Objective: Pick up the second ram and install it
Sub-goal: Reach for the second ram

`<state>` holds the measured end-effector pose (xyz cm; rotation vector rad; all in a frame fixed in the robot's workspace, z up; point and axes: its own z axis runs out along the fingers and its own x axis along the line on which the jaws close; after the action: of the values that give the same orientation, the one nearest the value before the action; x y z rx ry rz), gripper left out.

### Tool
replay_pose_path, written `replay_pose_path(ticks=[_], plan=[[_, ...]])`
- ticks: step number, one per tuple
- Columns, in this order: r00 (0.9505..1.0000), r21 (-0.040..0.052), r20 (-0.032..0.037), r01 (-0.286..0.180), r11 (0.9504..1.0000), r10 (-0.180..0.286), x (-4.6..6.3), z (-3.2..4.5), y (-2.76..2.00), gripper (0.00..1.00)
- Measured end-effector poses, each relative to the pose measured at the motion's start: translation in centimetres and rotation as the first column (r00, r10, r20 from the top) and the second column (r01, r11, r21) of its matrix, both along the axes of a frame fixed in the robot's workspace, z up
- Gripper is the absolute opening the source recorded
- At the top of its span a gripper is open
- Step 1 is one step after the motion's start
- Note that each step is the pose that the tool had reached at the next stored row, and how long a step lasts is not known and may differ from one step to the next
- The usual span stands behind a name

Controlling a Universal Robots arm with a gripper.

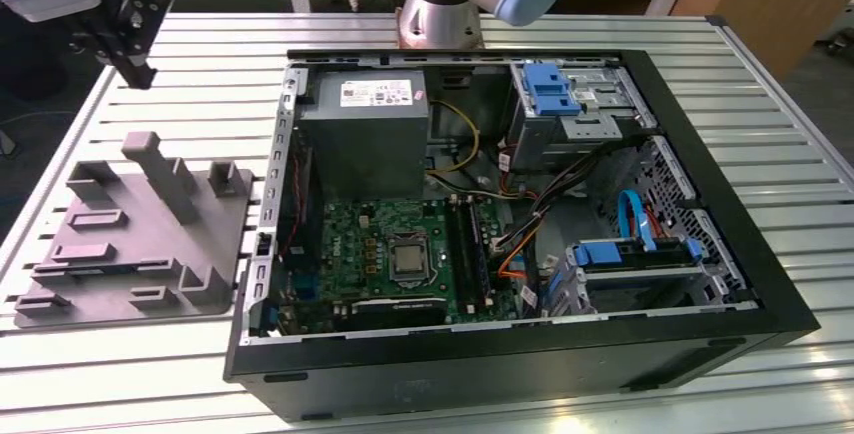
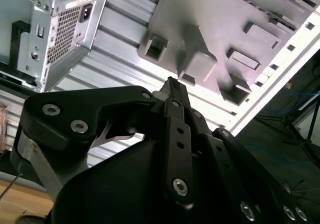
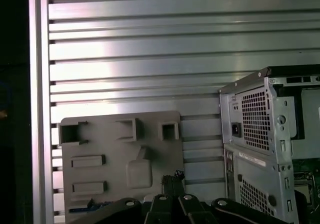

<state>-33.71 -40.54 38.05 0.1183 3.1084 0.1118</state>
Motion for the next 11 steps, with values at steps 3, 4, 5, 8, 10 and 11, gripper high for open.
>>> replay_pose_path(ticks=[3,4,5,8,10,11], plan=[[1.0000,-0.0001,-0.0002,0.000,1.0000,0.000,-1.0,-0.08,0.00,0.10],[1.0000,-0.0002,-0.0002,0.000,1.0000,0.000,-1.3,-0.11,0.00,0.10],[1.0000,-0.0001,-0.0002,0.000,1.0000,0.000,-1.6,-0.14,0.00,0.10],[1.0000,-0.0001,-0.0001,0.000,1.0000,0.000,-2.5,-0.23,0.00,0.10],[1.0000,-0.0001,-0.0002,0.000,1.0000,0.000,-3.0,-0.27,0.00,0.10],[1.0000,-0.0001,-0.0002,0.000,1.0000,0.000,-3.3,-0.30,0.00,0.10]])
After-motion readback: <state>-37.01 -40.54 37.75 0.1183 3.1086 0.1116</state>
